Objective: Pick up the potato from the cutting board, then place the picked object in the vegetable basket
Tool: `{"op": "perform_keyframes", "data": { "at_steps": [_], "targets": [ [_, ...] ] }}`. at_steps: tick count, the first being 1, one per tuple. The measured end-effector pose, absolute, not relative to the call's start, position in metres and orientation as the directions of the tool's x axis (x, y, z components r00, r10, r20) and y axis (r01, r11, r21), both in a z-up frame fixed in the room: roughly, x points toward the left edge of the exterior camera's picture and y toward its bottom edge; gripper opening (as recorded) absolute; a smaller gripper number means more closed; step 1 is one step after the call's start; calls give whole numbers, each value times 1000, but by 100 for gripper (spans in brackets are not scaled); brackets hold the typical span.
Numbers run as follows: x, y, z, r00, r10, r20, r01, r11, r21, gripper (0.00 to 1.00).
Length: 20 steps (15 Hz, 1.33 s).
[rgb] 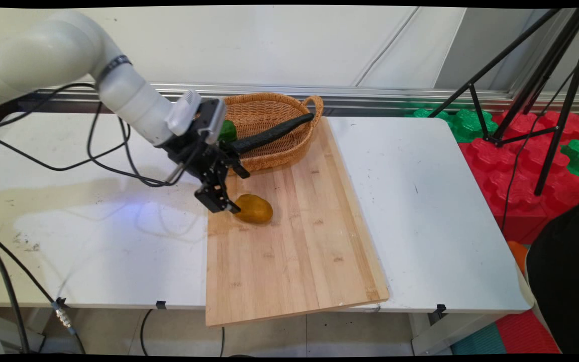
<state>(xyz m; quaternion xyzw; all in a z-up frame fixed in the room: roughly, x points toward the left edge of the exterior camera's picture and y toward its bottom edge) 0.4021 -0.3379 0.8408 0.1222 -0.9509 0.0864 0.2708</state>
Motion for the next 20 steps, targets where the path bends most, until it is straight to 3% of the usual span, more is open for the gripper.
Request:
{"op": "perform_keyframes", "data": {
  "at_steps": [8, 16, 17, 20],
  "targets": [
    [374, -358, 804, -863, -143, 485, -217, 971, -101, 100],
    [359, -367, 791, -870, -127, 477, -198, 975, -101, 100],
    [358, -367, 790, -870, -126, 476, -196, 975, -101, 0],
    [356, -368, 789, -869, -125, 479, -194, 976, -97, 0]
  ]
}}
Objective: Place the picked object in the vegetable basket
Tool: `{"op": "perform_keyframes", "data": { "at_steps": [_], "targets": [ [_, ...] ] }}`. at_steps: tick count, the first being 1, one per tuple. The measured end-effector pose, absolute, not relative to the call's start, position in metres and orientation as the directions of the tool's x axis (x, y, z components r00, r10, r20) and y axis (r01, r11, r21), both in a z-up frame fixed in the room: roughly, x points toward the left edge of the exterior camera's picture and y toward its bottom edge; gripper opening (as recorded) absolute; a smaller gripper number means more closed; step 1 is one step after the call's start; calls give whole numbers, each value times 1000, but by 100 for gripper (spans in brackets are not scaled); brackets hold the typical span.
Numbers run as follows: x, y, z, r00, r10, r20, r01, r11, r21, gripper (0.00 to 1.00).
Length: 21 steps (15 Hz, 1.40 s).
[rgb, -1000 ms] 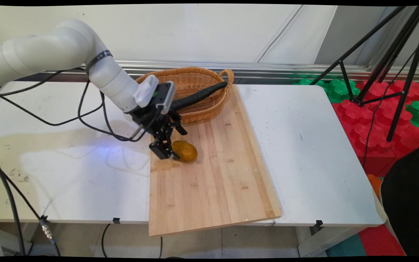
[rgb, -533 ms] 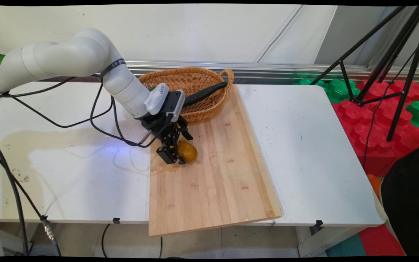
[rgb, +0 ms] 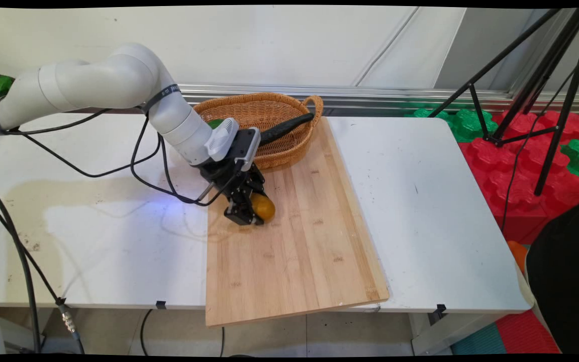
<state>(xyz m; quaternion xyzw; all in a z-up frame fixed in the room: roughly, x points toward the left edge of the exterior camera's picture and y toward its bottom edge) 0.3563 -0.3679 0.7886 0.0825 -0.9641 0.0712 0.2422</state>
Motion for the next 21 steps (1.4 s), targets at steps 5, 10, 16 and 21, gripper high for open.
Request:
{"op": "perform_keyframes", "data": {
  "at_steps": [5, 10, 16, 21],
  "targets": [
    [357, -368, 792, -860, -132, 492, -201, 975, -91, 0],
    [364, -364, 807, -840, -146, 523, -224, 970, -89, 0],
    [384, -350, 839, -794, -183, 579, -275, 958, -75, 0],
    [409, -339, 870, -727, -250, 640, -358, 933, -42, 0]
  ]
}}
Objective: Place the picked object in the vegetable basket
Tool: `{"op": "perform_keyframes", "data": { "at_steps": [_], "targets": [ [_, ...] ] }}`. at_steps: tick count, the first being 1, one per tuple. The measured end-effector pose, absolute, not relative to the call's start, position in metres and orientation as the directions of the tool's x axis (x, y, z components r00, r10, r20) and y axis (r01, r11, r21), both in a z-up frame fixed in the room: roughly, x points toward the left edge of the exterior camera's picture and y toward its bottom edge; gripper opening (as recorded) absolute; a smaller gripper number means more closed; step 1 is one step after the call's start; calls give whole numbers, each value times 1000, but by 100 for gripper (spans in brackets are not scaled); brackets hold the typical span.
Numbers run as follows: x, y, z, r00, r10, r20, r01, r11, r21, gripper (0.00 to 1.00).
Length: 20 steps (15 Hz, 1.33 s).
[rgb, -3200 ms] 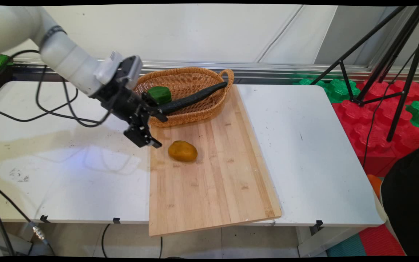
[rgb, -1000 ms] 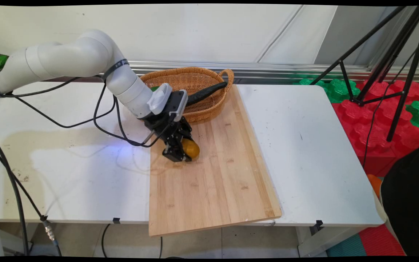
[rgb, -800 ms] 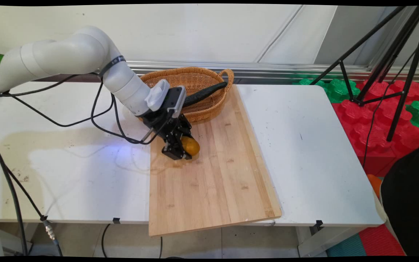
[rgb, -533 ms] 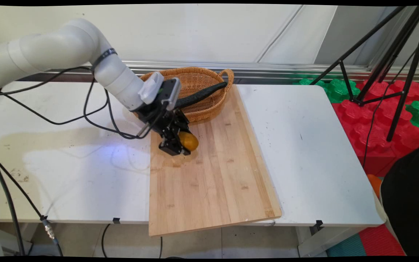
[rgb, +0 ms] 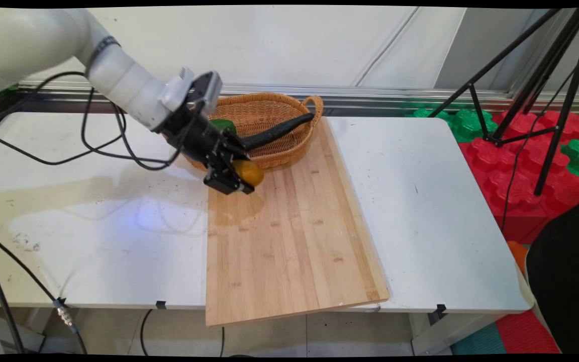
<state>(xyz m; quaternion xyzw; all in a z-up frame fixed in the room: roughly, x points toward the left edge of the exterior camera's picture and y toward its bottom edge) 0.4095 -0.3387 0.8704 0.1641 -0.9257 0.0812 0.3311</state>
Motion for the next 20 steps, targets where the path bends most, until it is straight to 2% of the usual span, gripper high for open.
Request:
{"op": "perform_keyframes", "data": {
  "at_steps": [6, 12, 20],
  "targets": [
    [443, -335, 904, -646, -323, 691, -468, 883, -24, 0],
    [476, -342, 923, -562, -408, 720, -599, 800, -14, 0],
    [508, -382, 918, -486, -494, 721, -741, 670, -40, 0]
  ]
}}
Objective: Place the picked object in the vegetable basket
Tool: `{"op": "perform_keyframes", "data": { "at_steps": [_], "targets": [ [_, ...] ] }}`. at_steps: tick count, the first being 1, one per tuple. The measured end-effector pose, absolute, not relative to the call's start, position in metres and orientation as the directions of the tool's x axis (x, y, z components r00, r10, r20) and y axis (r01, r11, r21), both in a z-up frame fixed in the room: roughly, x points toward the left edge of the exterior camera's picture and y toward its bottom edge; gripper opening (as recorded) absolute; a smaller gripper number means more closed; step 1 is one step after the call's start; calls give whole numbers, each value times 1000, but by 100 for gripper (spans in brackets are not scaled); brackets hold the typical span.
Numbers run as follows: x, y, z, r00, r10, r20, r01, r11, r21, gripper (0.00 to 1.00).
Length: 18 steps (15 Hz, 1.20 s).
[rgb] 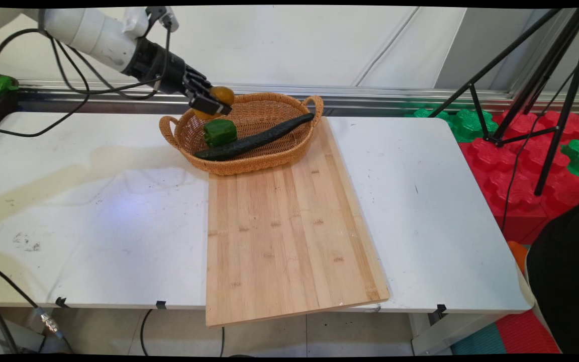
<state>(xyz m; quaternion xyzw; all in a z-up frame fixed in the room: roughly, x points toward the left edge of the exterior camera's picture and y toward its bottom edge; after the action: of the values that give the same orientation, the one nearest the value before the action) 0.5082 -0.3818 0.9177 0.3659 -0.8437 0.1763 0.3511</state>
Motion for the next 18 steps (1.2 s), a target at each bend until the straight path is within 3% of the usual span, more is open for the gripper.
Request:
{"op": "perform_keyframes", "data": {
  "at_steps": [18],
  "targets": [
    [477, -491, 842, -462, -591, 661, -806, 591, -36, 0]
  ]
}}
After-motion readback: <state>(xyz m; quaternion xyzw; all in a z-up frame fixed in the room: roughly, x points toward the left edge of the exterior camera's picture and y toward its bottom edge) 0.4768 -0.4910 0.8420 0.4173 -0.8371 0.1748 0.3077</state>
